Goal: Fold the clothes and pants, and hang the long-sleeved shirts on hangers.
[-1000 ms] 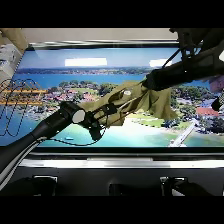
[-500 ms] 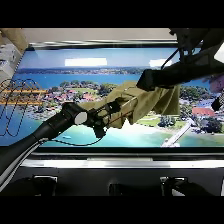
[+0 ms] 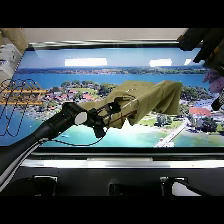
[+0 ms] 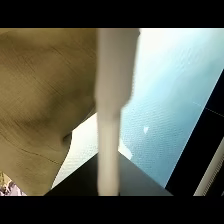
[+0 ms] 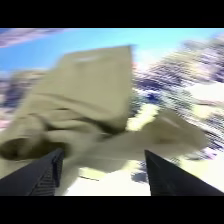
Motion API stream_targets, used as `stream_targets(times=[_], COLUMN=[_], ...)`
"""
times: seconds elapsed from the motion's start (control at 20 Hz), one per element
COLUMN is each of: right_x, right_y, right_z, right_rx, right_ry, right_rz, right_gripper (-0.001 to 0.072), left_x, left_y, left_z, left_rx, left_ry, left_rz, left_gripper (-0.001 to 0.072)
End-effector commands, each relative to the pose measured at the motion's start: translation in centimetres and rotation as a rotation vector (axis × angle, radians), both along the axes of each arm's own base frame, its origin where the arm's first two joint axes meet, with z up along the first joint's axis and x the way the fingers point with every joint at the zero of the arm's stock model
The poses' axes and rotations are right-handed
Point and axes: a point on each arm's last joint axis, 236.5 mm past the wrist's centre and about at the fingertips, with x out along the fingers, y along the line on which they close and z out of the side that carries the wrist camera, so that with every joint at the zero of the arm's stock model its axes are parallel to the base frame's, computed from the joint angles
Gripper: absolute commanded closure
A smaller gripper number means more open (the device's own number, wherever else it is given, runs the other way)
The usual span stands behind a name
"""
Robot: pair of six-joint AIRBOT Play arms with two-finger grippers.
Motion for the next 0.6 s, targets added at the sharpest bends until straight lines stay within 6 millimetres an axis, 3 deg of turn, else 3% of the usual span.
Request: stream_targets(times=[0.0,0.1,0.25,0.4,0.55], right_x=[-4.1,-2.8,-0.4,1.5,2.4], right_y=[-6.4,-2.6,1.9,4.8,6.4], right_z=[-6.3,-7.3,-9.1,-12.0,-13.1], right_rx=[-0.156,-0.167,-0.217,-0.272,-0.313], right_ry=[0.215,0.099,-0.015,-0.033,-0.07], right_rz=[0.297,0.683,1.016,1.202,1.307], right_gripper=[0.0138,0.0246,0.0251,0.0215,0.0198], left_x=[0.0,-0.2,-0.5,0.4,1.4], left_y=[0.0,0.2,0.7,2.0,4.1], left_z=[0.0,-0.1,-0.2,-0.3,-0.5], left_rx=[0.008,0.02,0.027,0.032,0.051], left_ry=[-0.014,-0.012,0.012,0.018,0.035], left_rz=[-0.041,-0.068,-0.078,-0.073,-0.045], left_gripper=[0.0686,0.0686,0.0685,0.0687,0.0686])
